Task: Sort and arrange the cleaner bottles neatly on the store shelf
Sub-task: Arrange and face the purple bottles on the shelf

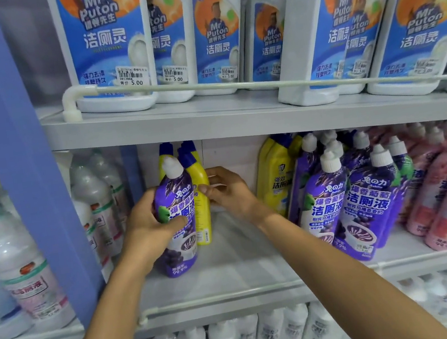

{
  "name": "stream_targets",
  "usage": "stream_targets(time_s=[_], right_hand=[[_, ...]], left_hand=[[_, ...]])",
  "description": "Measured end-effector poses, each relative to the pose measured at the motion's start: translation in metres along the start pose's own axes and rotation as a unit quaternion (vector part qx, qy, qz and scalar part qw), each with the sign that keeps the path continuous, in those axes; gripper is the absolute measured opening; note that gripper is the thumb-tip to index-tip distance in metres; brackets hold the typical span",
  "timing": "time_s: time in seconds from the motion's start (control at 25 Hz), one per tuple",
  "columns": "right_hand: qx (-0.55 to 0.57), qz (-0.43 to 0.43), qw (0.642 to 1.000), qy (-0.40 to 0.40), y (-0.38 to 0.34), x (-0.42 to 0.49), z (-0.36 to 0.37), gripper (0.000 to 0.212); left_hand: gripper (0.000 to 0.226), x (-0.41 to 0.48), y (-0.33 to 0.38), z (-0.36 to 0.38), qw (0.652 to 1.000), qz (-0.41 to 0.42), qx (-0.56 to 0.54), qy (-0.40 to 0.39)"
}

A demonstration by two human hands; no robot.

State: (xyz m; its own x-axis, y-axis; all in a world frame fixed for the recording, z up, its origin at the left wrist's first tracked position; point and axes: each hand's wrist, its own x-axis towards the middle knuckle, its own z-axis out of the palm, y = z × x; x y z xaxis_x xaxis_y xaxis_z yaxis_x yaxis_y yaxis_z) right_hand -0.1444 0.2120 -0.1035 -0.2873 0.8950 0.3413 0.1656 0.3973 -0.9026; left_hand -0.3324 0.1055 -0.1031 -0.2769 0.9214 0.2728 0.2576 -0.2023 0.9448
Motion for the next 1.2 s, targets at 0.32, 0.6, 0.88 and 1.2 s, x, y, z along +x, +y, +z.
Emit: stream_targets(time_s=[0.32,0.6,0.88,1.2], right_hand=[[-0.120,0.000,0.969,0.215,-0.012,0.017,-0.069,0.052],[-0.321,0.086,0.889,0.315,-0.011,0.049,-0.102,0.099],[-0.383,0.168,0.856,0.306,0.000,0.051,-0.098,0.063],[-0.149,0.079,0.947,0.275,-0.017,0.040,-0.085,0.023]], left_hand=[[0.062,0.005,-0.012,0.000,1.000,0.017,-0.010,-0.016],[0.055,0.001,-0.013,0.002,0.999,0.034,-0.018,-0.013],[0.051,-0.004,-0.007,0.001,0.999,0.033,0.018,-0.007],[0.051,-0.003,-0.009,0.002,0.999,0.045,0.001,-0.008]])
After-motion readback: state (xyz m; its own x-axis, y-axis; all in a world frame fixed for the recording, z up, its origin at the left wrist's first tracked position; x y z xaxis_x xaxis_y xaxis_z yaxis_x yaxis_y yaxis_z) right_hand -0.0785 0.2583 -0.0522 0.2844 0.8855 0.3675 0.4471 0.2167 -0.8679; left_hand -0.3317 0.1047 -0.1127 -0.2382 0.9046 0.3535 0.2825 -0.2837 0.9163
